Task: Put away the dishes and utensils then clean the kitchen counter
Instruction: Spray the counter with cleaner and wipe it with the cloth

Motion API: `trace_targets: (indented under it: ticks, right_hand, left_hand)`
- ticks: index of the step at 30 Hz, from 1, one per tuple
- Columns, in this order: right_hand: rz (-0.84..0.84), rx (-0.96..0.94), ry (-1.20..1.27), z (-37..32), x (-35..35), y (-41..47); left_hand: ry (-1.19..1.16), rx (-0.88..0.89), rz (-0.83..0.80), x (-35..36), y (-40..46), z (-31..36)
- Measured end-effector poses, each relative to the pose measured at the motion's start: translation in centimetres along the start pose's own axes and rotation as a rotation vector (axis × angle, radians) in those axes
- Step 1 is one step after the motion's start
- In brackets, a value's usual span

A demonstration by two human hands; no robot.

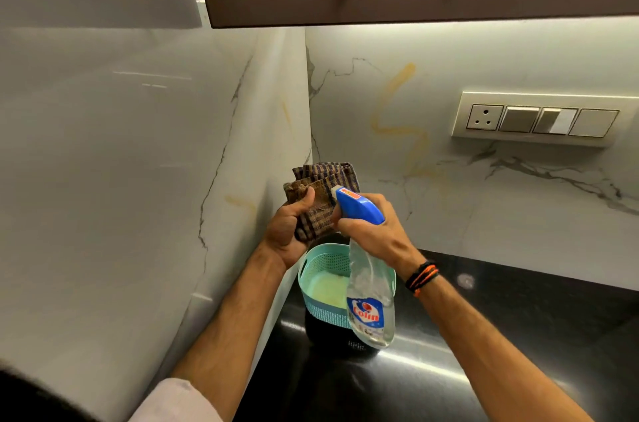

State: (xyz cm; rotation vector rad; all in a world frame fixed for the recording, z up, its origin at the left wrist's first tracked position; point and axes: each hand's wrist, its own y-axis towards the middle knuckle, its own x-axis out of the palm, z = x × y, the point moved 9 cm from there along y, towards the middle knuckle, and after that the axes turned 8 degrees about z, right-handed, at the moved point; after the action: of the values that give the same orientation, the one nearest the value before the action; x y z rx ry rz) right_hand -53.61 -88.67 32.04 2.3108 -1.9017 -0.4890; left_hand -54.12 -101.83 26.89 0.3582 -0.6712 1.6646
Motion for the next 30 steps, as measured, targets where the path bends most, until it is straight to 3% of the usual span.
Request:
trace_targets:
  ticks: [7,14,18,22,26,30]
  right_hand:
    - [0.072,-0.039,0.045,-0.7,1.3,-0.9]
    - [0.178,-0.149,-0.095,-0.6,0.8,-0.9]
    - [0.2,-0.01,0.018,0.7,-0.8,-0.4]
    - [0.252,0.012,0.002,1.4,-2.2,-0.6]
    - [0.165,0.036,0.088,1.9,-1.6,-1.1]
    - [0.08,-0.077,-0.062,1.0,0.1,-2.4]
  left_hand:
    - [0.004,0.004,-0.01,0.3,-0.1,-0.1]
    - [-0.029,-0.008,-0.058,0.4,-0.1,-0.3]
    - [-0.033,-0.003,-0.052,0.0,-0.1,-0.3]
    - [-0.016,0.001,-0.022,-0.3,0.3,-0.4]
    - [0.002,0.012,0.004,-0.4,0.4,-0.2]
    - [0.038,0.018,-0.002,-0.5,0.7,-0.2]
